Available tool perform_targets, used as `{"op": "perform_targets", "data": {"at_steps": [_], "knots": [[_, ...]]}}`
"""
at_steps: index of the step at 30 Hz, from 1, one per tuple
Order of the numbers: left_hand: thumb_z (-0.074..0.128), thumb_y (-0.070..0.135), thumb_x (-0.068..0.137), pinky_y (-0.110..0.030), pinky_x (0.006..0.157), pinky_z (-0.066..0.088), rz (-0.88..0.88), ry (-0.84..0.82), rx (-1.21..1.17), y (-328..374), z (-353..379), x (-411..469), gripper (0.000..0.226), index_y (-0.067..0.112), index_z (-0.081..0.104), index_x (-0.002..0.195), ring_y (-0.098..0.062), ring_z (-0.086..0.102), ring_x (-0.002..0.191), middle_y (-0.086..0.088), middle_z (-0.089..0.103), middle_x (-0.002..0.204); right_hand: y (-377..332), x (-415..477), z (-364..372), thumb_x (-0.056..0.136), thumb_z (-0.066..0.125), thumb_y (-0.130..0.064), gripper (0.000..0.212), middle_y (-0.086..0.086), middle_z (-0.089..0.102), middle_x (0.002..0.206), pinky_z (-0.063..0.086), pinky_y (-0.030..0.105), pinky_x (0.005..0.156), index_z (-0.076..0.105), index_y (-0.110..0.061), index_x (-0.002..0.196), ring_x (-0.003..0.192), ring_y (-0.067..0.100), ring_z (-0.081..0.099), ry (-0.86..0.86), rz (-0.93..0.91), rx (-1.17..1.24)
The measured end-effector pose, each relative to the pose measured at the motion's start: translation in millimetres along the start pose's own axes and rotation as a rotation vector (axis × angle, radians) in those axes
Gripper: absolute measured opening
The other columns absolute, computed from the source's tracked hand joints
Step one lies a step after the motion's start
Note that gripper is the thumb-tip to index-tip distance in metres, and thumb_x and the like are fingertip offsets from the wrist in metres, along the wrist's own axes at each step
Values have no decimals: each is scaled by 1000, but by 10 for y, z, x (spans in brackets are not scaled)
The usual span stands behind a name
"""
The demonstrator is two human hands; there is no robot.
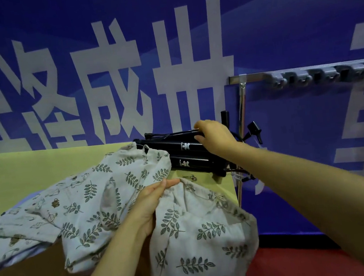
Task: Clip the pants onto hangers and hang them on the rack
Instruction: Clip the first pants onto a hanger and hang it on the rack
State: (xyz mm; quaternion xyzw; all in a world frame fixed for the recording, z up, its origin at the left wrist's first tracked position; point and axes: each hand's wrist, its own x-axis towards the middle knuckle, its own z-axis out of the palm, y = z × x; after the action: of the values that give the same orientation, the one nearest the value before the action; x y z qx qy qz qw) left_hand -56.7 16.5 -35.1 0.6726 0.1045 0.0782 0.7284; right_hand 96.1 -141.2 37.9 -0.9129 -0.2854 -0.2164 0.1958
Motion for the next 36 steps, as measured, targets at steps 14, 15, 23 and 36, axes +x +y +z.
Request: {"op": "perform_targets", "data": {"at_steps": [14,15,23,36], "knots": [[49,21,94,-31,79,52,-9,-18,-93,-9,9,275,27,7,71,94,-23,66,88,-10,72,97,169,465,681,92,58,-30,39,9,50,130,34,39,102,55,-11,126,123,29,43,-128,-196,-412],[49,21,94,-31,79,52,-7,-20,-98,-13,13,273,26,7,71,94,-23,66,87,-10,72,97,140,473,705,91,59,-29,38,10,51,128,36,39,99,56,-11,125,121,29,44,-123,-169,-410],[49,20,93,-26,69,56,2,-47,-120,-42,-3,313,26,6,71,92,-18,69,77,-5,75,87,198,669,627,96,48,-39,37,10,58,118,36,40,97,54,-11,121,112,30,53,-84,31,-414],[48,21,94,-24,65,56,18,-9,-78,-12,6,283,27,6,69,98,-19,66,83,-3,73,90,304,620,494,99,41,-41,44,15,58,121,39,40,93,53,-3,120,115,33,51,65,136,-369]]}}
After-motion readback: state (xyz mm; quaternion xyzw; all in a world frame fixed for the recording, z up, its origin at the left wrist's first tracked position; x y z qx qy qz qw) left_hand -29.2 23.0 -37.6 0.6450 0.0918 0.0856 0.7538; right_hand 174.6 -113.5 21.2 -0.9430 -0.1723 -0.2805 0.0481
